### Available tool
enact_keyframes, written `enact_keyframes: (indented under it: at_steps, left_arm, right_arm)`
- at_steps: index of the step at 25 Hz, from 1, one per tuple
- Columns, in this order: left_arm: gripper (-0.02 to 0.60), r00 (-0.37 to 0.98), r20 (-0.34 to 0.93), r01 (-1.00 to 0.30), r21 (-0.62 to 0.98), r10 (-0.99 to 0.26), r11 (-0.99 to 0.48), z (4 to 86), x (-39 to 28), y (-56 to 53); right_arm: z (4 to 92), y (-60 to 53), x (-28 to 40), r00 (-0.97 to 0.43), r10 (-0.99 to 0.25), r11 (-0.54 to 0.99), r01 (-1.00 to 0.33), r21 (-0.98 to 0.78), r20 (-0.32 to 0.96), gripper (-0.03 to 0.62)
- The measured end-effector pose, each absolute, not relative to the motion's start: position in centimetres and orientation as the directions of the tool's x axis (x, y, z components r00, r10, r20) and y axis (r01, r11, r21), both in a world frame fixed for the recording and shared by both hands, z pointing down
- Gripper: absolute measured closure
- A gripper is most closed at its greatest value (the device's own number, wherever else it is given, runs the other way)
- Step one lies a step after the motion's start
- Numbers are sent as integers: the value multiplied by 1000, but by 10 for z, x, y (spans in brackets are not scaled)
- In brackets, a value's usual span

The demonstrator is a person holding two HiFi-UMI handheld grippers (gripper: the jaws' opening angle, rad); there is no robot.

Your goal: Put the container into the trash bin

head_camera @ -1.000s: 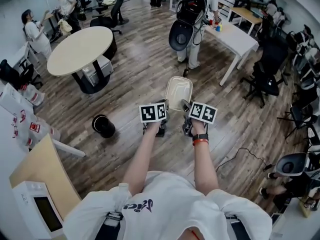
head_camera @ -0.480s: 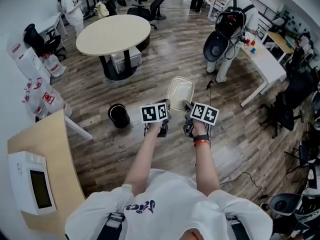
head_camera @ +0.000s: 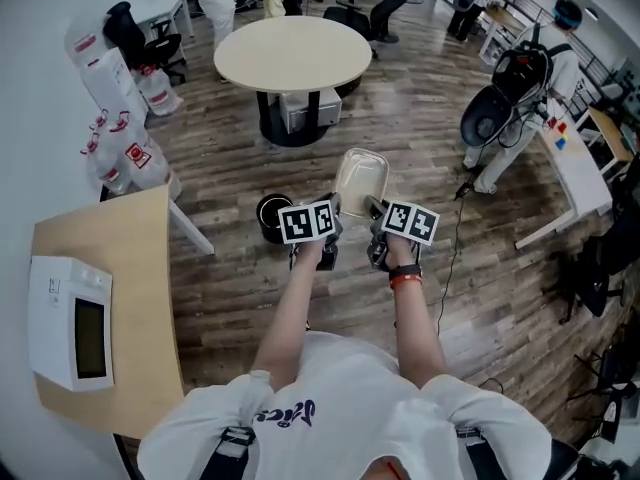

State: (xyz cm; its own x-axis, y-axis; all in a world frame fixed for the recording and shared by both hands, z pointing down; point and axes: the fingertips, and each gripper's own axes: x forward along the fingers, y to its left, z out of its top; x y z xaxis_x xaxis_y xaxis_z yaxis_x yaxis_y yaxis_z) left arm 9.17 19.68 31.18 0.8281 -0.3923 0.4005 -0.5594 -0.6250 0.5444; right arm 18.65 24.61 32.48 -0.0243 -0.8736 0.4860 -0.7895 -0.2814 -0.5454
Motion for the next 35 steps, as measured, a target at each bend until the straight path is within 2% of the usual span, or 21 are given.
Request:
enact_keyframes:
  at_steps: [11, 17, 27, 35]
  left_arm:
    - [518, 725, 426, -683, 543, -540, -488, 325, -39, 90]
    - [518, 674, 455, -727, 547, -582, -416, 343, -94, 58]
    - [518, 625, 498, -762, 556, -601, -332, 369, -124, 27]
    - [518, 568, 495, -788, 557, -658, -261, 371, -127, -27]
  right_arm:
    - [338, 120, 64, -197, -843, -137, -821, -555, 500, 428]
    - [353, 82, 10, -260, -808, -88, -834, -545, 528, 428]
    - [377, 37, -19, -318, -750, -47, -849, -527, 580, 428]
    - [378, -28, -21, -384, -723, 28, -847, -531, 574, 428]
